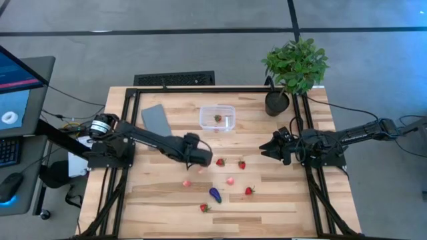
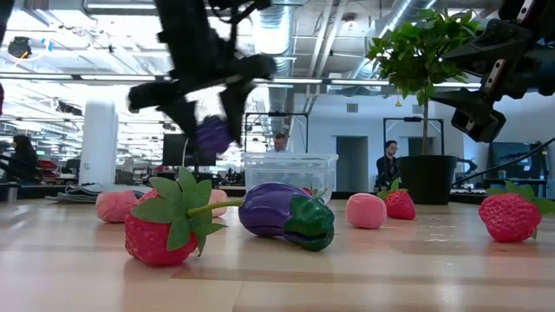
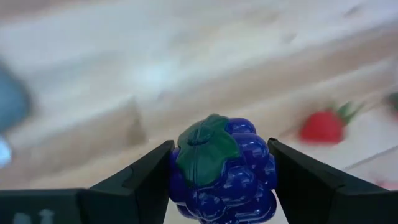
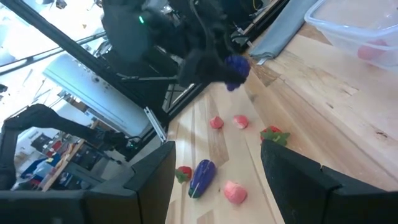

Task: Pick and placing Produce into tupperware
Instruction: Put the grapes into the transparent bin

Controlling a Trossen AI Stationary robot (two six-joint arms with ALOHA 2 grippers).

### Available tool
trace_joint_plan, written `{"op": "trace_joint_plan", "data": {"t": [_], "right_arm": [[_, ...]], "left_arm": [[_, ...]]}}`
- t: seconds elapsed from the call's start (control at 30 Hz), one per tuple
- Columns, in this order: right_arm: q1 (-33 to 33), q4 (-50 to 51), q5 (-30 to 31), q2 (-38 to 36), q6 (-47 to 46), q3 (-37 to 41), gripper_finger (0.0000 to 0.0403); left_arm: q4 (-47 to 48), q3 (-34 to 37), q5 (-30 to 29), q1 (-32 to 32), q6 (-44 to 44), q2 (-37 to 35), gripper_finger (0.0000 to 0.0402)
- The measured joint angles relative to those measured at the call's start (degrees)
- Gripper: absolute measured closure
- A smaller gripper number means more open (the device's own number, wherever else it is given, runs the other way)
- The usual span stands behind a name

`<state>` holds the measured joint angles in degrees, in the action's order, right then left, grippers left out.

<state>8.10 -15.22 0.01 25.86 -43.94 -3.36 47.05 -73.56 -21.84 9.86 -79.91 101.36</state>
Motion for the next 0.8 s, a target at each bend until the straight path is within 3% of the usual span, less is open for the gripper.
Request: {"op": "trace_joint_plan", "data": {"t": [0.3,0.8], "right_arm": [[0.0,-0.08,0.0,-0.01,-1.07,0.0,0.0143],[0.01,-0.12,0.04,-0.01,-2.27,0.0,0.0143]], "left_arm": [[-0.2,-6.95,-5.56,-6.88,15.16,0.0,0.0173],[-12.32,-8.22,-5.34,-20.08,33.54,0.0,0.0173]]}}
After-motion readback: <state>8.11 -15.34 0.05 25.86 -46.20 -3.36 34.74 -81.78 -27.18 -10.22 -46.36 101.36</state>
